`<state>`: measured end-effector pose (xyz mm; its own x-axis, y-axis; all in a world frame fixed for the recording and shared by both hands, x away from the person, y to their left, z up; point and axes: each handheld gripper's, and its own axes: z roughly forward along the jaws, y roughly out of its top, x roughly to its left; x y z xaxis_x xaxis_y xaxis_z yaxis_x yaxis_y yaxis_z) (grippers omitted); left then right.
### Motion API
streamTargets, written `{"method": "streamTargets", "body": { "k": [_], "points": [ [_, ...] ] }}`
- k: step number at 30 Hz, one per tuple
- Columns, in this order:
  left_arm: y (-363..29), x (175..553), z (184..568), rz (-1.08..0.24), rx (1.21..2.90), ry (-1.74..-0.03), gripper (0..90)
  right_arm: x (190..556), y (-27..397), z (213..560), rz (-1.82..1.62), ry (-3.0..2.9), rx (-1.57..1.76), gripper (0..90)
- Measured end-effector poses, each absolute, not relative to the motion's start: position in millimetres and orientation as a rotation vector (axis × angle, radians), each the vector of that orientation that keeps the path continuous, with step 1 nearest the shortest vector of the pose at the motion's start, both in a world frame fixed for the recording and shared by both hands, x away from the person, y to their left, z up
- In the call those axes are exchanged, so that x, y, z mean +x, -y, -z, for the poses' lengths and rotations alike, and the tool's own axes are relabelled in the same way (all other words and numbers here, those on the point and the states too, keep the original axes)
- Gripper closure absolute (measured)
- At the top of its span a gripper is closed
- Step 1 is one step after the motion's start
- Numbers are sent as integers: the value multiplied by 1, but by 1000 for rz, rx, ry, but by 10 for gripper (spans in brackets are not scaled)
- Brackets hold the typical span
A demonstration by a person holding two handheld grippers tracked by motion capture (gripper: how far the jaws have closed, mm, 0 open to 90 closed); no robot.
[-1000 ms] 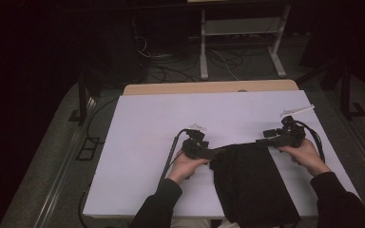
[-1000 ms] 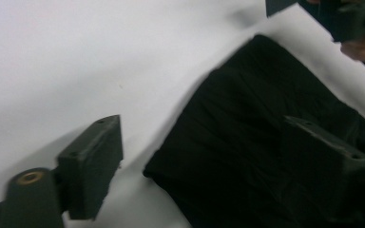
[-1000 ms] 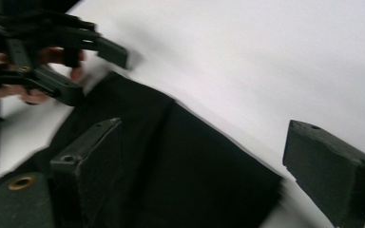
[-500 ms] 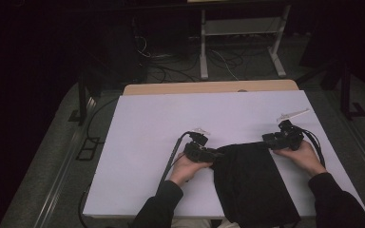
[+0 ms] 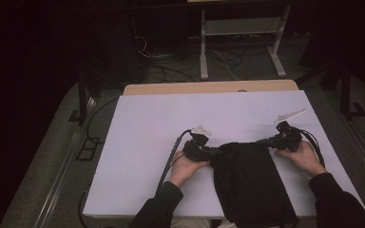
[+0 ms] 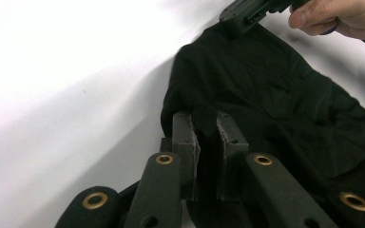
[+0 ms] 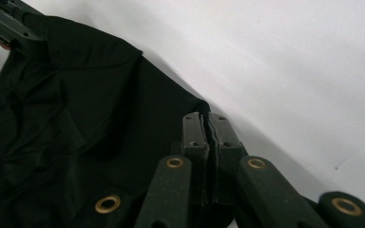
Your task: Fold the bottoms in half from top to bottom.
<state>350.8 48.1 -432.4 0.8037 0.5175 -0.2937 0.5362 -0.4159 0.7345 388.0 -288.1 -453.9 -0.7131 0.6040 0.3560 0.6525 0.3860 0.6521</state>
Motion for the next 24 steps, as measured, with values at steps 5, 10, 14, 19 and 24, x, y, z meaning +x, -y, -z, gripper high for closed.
{"method": "streamTargets", "body": {
  "k": [5, 10, 14, 19, 24],
  "points": [
    [-59, 350, 417, -31, 2092, -744, 806, 385, 287, 440, 1302, 2540, -1156, 858],
    [-68, 349, 404, -85, 2093, -716, 806, 385, 281, 427, 1372, 2528, -1155, 858],
    [-72, 349, 393, -125, 2116, -692, 806, 385, 276, 421, 1406, 2532, -1145, 857],
    [-76, 351, 377, -189, 2125, -671, 807, 384, 270, 413, 1436, 2515, -1149, 857],
    [-84, 358, 363, -239, 2137, -670, 808, 383, 260, 402, 1448, 2520, -1159, 857]
  ]
}}
